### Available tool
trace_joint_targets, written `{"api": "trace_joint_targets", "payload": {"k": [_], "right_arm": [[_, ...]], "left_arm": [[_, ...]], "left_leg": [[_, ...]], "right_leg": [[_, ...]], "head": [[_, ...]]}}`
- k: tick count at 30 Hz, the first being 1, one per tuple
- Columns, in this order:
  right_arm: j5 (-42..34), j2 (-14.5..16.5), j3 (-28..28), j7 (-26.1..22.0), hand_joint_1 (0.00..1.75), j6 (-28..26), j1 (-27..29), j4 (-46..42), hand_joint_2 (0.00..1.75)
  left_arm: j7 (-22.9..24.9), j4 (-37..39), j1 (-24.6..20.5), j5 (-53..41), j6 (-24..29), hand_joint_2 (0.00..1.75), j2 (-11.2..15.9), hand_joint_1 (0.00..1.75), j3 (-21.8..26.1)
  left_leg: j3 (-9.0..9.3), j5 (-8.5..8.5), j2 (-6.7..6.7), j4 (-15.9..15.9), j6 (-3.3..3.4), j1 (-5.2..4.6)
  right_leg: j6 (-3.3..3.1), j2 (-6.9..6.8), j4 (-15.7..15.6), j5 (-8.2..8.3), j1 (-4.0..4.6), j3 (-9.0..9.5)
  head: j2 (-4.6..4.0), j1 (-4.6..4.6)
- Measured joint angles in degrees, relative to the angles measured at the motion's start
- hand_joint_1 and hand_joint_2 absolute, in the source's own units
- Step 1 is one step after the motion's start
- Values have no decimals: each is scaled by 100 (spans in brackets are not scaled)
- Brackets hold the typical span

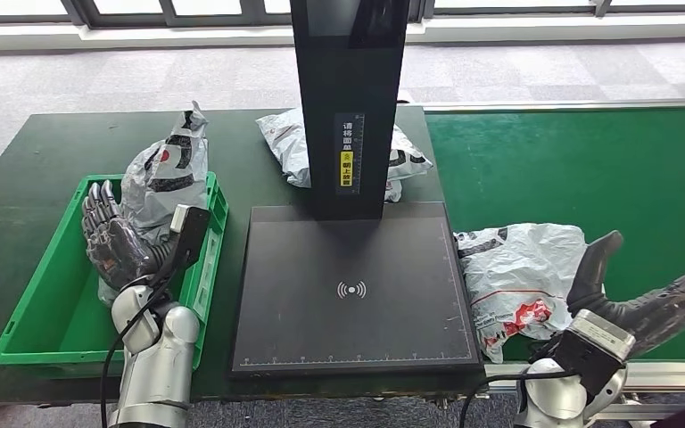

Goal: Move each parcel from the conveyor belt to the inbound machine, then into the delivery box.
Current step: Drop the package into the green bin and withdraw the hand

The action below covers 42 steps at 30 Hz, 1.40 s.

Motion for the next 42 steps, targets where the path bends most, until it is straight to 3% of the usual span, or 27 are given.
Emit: {"api": "trace_joint_targets", "payload": {"k": [6,17,19,33,37,39,42], "right_arm": [[2,0,0,2,0,0,-1,48,175],[3,0,-46,2,0,0,-9,226,175],[-2,0,-96,2,0,0,-8,285,175],[1,0,-307,2,0,0,-10,671,175],[138,0,-354,53,0,0,-15,738,175],[828,-2,-539,261,0,0,-96,941,175],[2756,5,-1545,508,0,5,-600,1796,175]], "left_arm": [[-348,-167,9,537,0,0,-2,0,66],[-2773,-1531,159,3516,1,0,8,0,303],[-3035,-1716,181,3863,1,0,10,0,355],[-3297,-2153,243,4225,0,0,26,0,483],[-3444,-2144,250,4441,-27,175,25,0,494],[-3842,-2043,274,5345,-330,175,12,0,361],[-4266,-1860,357,7869,-1846,175,38,0,-406]], "left_leg": [[-1,0,0,0,0,1],[-6,0,-7,-1,0,2],[-8,0,-16,-1,0,2],[-10,3,-28,0,3,1],[-9,3,-29,0,3,1],[-7,3,-28,0,3,1],[-18,9,-36,5,12,0]], "right_leg": [[0,0,1,0,1,1],[0,-9,1,-1,1,0],[0,-21,1,-2,2,2],[0,-39,1,-2,1,5],[0,-41,0,-2,1,3],[0,-41,-2,-3,1,0],[8,-51,-4,3,0,1]], "head": [[0,0],[0,-1],[0,0],[0,0],[0,-1],[0,-2],[0,-3]]}}
